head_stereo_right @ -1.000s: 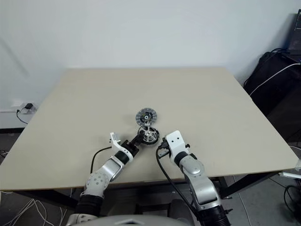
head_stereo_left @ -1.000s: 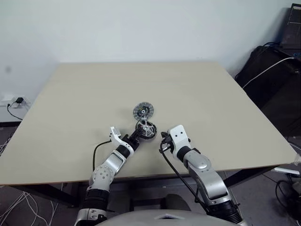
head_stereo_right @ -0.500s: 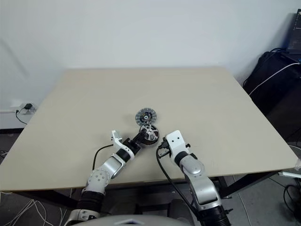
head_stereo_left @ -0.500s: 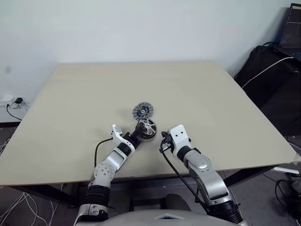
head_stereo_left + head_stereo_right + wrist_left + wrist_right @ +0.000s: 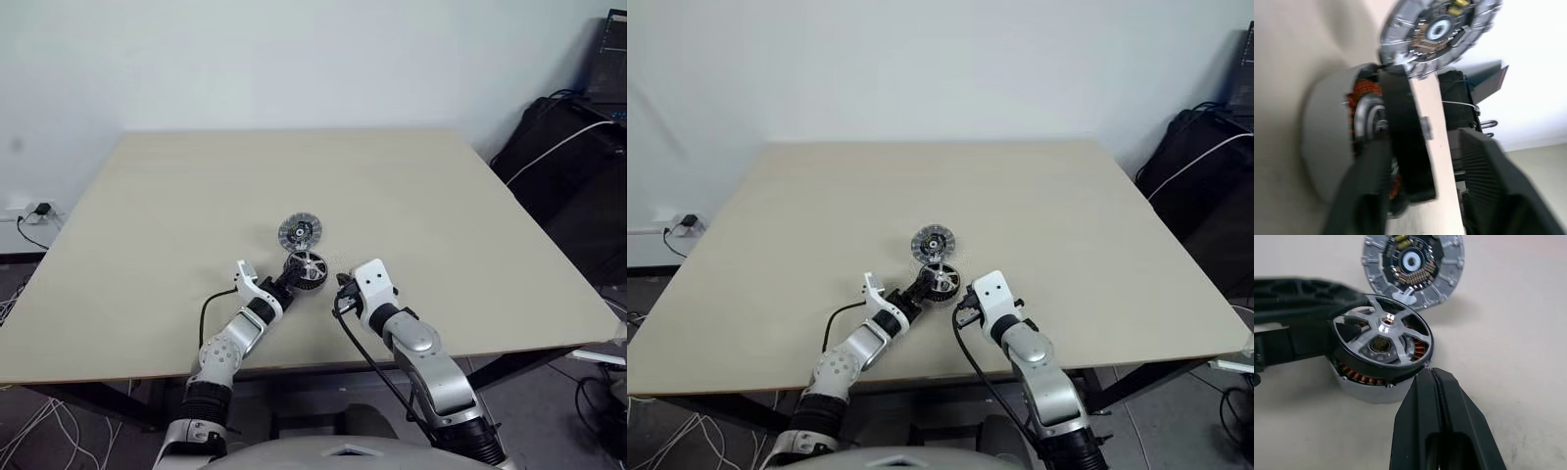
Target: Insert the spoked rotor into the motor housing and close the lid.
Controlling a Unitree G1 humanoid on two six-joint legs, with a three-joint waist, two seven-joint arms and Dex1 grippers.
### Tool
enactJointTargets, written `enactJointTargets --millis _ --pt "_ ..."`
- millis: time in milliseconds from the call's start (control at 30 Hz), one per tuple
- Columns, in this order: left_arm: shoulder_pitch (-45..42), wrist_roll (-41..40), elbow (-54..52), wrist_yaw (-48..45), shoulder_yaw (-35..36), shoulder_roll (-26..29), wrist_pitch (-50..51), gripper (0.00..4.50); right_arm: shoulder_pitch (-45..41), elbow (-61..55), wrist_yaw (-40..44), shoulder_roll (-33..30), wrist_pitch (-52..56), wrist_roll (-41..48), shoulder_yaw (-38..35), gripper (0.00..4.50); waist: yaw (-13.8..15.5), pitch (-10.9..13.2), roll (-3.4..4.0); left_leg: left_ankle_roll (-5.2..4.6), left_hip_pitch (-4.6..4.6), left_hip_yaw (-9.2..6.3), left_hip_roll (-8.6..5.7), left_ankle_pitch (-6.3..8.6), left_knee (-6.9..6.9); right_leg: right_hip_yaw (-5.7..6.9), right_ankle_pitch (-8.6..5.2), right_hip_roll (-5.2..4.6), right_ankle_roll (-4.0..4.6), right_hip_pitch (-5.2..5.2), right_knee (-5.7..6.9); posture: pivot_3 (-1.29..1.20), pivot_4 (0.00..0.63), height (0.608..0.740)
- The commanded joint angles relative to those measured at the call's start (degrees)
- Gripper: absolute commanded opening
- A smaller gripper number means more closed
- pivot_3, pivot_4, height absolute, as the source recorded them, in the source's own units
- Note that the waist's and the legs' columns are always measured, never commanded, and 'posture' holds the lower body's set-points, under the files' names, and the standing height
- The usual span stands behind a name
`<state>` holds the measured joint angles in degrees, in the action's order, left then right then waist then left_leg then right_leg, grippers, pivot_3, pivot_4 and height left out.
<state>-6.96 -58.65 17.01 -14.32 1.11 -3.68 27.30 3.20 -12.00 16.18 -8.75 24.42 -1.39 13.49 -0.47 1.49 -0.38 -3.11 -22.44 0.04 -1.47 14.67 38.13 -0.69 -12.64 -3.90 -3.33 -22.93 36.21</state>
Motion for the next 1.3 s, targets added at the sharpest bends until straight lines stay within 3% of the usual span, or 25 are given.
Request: enactJointTargets --millis 33,133,500,1000,1067,1233,1300 --pt "-1.4 0.6 -0.9 0.9 -0.4 -9.1 -0.1 3.30 -0.7 -2.5 -0.4 0.1 -0.1 0.3 -0.6 0.00 0.0 0.0 0.06 0.03 0.04 -0.02 0.01 0.01 0.01 0.01 -0.01 0.00 -0.11 0.06 -0.05 0.00 0.000 0.740" --pt "0.2 0.7 -4.2 1.3 -1.0 -8.3 -0.1 4.19 -0.7 -2.4 -0.4 0.2 -0.1 0.4 -0.6 0.00 -0.1 0.0 0.07 0.25 0.12 -0.03 0.02 0.14 0.03 0.04 0.10 -0.02 -0.21 0.15 -0.13 0.00 0.000 0.740" --pt "6.1 3.4 -14.7 5.3 -2.5 -6.1 -1.1 4.19 -1.3 -1.1 0.1 0.9 -0.6 0.5 0.0 0.00 0.0 0.0 0.08 0.00 -0.25 -0.02 -0.02 0.00 -0.05 -0.01 0.30 -0.01 0.13 -0.26 -0.20 0.00 0.000 0.740" --pt "12.7 8.5 -24.6 3.2 -3.0 -1.5 -2.0 4.19 -2.1 0.2 0.7 1.1 -1.0 0.6 0.6 0.00 -0.1 0.0 0.08 0.17 -0.25 0.02 0.01 0.10 -0.09 -0.03 0.22 0.00 0.02 -0.31 -0.22 0.00 0.000 0.740" --pt "13.6 14.9 -25.2 2.6 -5.2 0.5 -5.2 4.19 -2.2 0.3 0.9 1.0 -1.0 0.6 0.6 0.00 -0.1 0.0 0.08 0.17 -0.25 0.02 0.00 0.10 -0.09 -0.02 0.18 0.01 -0.04 -0.31 -0.22 0.00 0.000 0.740" --pt "16.9 43.7 -22.5 6.8 -12.2 6.8 -25.6 4.19 -4.3 2.4 1.2 1.1 -1.9 -0.2 1.5 0.00 -0.2 0.0 0.12 0.24 -0.24 0.09 0.01 0.13 -0.15 -0.08 0.26 0.04 0.10 -0.36 -0.23 0.00 0.000 0.740" --pt "18.3 51.0 -21.0 8.7 -13.0 8.9 -31.5 3.80 -5.8 3.9 1.4 1.5 -2.4 -0.4 1.9 0.00 -0.2 0.0 0.16 0.26 -0.24 0.10 0.03 0.14 -0.20 -0.10 0.30 0.04 0.16 -0.41 -0.23 0.00 0.000 0.740"
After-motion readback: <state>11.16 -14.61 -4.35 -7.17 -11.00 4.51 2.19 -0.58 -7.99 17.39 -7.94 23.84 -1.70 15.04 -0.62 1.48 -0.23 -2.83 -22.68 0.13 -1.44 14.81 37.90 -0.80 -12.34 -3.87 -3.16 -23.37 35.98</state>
